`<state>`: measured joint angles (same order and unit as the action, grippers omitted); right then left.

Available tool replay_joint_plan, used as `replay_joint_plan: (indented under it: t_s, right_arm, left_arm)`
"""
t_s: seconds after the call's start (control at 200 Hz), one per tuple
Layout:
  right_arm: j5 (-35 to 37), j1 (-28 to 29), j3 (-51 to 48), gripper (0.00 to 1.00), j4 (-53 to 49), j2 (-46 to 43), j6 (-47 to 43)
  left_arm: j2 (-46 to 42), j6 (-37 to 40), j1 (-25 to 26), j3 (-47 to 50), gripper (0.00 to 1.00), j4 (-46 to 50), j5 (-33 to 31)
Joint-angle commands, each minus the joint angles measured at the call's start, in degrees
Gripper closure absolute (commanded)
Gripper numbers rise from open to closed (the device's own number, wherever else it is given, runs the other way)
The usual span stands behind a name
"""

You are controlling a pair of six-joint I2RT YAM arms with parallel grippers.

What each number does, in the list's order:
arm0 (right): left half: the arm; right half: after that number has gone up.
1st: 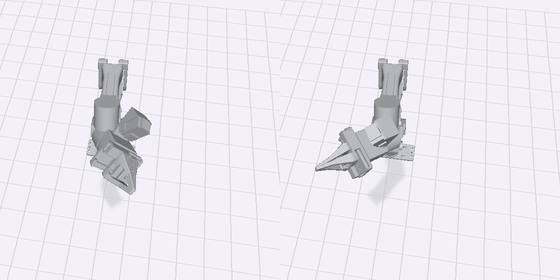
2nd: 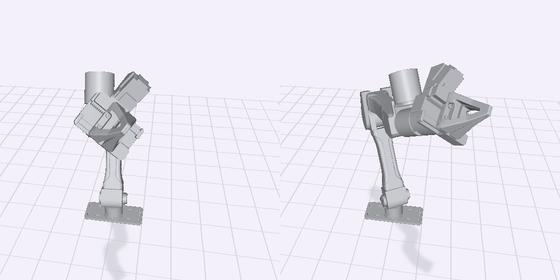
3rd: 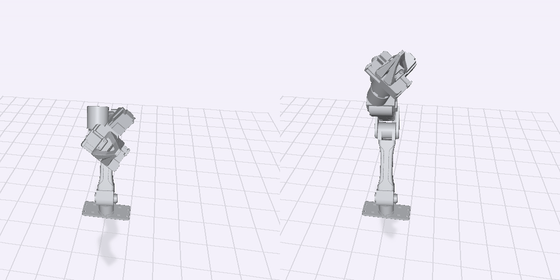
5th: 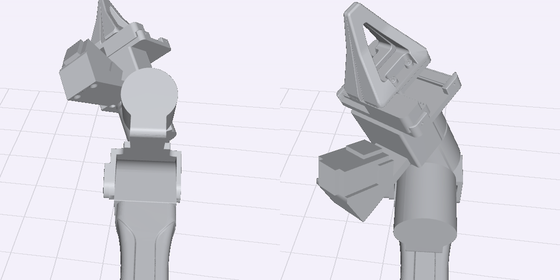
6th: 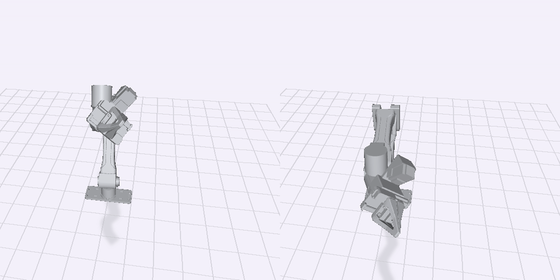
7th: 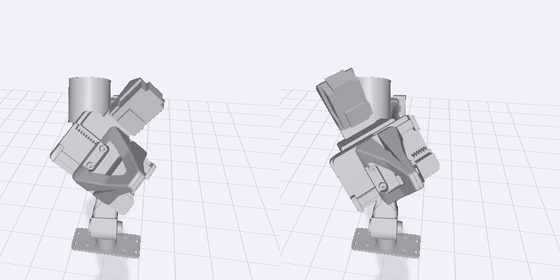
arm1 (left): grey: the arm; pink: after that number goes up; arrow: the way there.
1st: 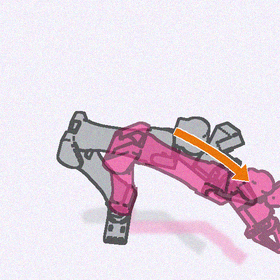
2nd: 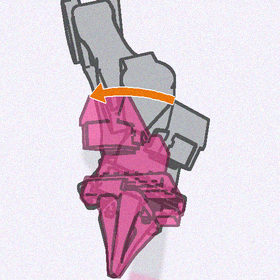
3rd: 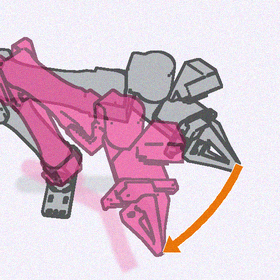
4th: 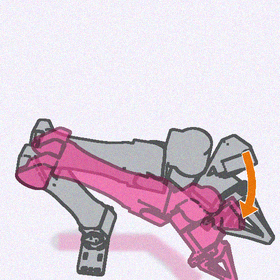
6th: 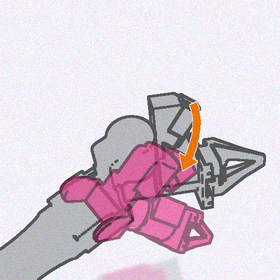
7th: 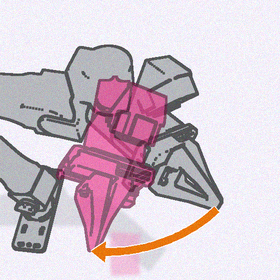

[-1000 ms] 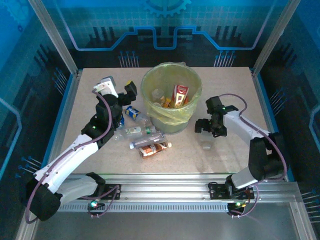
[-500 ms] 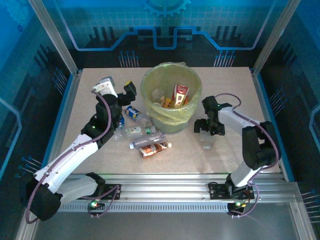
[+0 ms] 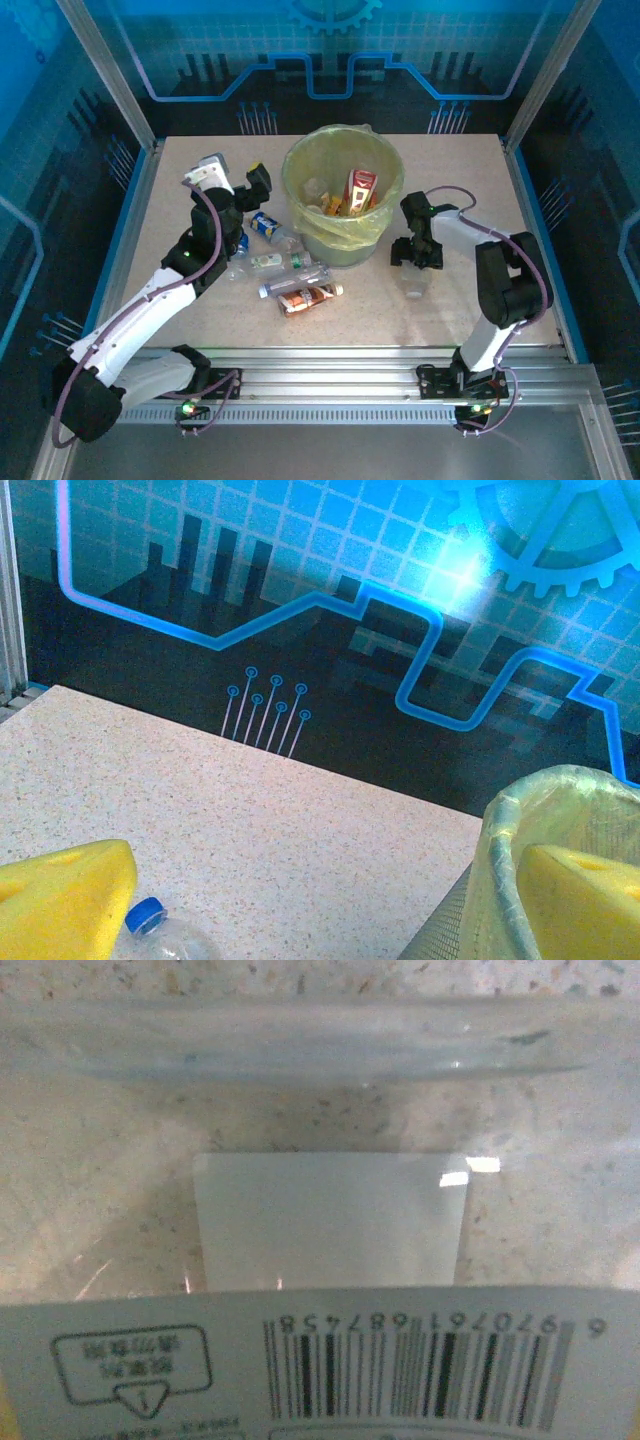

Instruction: Put the plastic bottles in the bin

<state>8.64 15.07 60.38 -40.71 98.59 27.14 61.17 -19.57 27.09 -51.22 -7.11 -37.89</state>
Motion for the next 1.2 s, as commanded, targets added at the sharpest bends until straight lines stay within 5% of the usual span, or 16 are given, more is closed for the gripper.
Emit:
replay_joint_plan:
  t_s: [0.0, 0.29, 0.64, 1.196]
  right_arm:
    - [1.9, 0.6, 1.2, 0.29, -2.6, -3.3, 0.5]
    - [7.3, 0.6, 5.3, 0.38, -11.1, -15.8, 2.8]
    - [9.6, 1.2, 21.5, 0.41, -18.4, -25.6, 2.0]
    - [7.6, 14.8, 53.8, 0.41, -16.8, -9.7, -6.6]
  left_arm:
    - [0.0, -0.4, -0.5, 0.7, 0.01, 0.5, -0.3]
    - [0.1, -0.3, -0.7, 0.6, 0.01, 1.3, -0.4]
    - [0.4, -0.4, -1.0, 0.9, 0.01, 2.1, -0.4]
    - [0.5, -0.4, -1.1, 0.2, 0.01, 3.5, -0.1]
